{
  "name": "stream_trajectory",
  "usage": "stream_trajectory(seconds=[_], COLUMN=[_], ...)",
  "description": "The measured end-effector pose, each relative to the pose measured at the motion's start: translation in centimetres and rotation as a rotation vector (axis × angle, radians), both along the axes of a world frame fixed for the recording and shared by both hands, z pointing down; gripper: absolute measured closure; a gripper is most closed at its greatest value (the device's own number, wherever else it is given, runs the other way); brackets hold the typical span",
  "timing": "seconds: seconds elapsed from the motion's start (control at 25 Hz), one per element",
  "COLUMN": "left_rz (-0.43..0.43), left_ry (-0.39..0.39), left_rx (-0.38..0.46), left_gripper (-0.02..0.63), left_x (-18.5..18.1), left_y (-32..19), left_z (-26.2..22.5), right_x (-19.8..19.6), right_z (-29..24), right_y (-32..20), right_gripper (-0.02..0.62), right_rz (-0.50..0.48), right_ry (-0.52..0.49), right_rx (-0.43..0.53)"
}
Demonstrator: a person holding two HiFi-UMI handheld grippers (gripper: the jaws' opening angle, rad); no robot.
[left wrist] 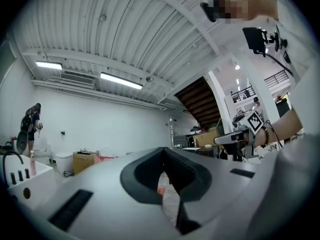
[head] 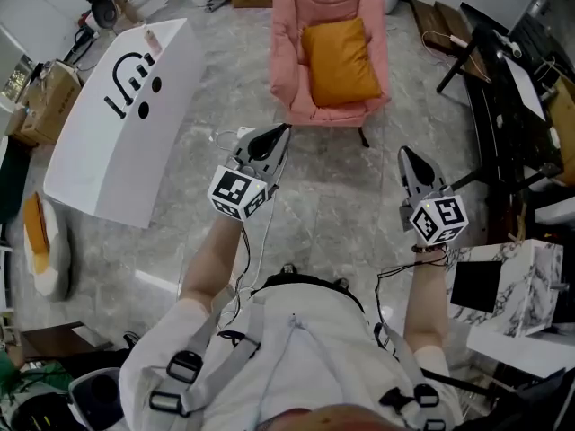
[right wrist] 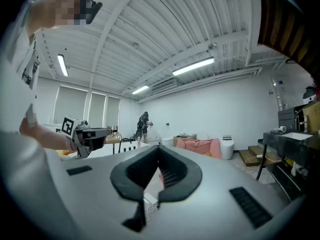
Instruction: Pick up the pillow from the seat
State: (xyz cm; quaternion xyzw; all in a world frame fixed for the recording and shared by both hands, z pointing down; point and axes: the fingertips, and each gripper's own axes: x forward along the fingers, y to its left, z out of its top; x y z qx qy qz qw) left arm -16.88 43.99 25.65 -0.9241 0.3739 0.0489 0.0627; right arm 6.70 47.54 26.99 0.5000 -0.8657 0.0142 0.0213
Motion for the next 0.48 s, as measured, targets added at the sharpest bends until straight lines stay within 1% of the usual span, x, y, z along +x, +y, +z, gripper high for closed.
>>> stream_trajectory(seconds=[0.28,0.48], left_rz=[-0.008,0.001], left_ry=[-0.001,-0.008], left_rx=[-0.025,-0.017], left_gripper=[0.597,0.597], left_x=[-2.1,-4.2], left_y=[-0.1,-0.2], left_z=[0.7,0.7], right_x=[-1.9,-4.3], right_z=[0.4,0.4], right_y=[-0.1,-0.3], right_gripper=[0.583,0.583], right_rz=[0.009,0.033], right_ry=[0.005,-0.031], right_rx=[-0.018,-0.020])
